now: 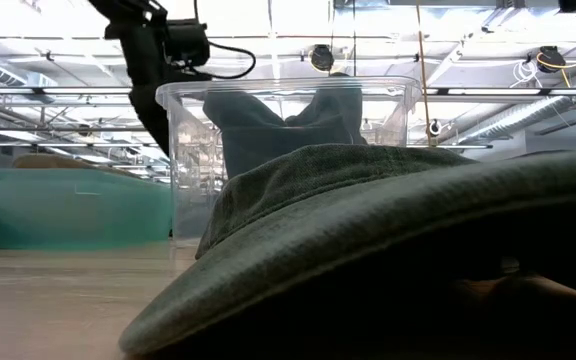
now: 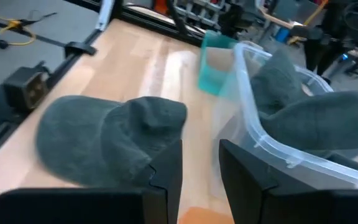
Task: Pick & Place hat
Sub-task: Put the black cap into the orange bin
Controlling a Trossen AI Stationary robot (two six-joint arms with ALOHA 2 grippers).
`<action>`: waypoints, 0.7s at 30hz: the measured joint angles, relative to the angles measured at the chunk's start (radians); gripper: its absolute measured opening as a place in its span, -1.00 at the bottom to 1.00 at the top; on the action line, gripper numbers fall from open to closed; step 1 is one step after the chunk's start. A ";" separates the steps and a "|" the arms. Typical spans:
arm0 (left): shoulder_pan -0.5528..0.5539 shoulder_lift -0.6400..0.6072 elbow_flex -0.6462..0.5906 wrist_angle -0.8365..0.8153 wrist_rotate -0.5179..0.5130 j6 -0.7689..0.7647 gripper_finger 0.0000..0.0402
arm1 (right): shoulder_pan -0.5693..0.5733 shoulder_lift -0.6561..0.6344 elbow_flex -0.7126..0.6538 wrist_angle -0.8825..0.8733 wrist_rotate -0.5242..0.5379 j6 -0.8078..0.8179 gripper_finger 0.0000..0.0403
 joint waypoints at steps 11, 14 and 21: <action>0.043 0.005 -0.135 0.301 0.099 0.128 0.32 | -0.151 0.000 0.000 0.009 0.006 -0.155 -0.54; 0.048 0.005 -0.155 0.370 0.135 0.113 0.37 | -0.195 0.000 0.000 0.009 0.023 -0.233 -0.54; 0.048 0.019 -0.186 0.430 0.136 0.108 0.26 | -0.294 0.000 0.000 0.068 0.023 -0.428 -0.54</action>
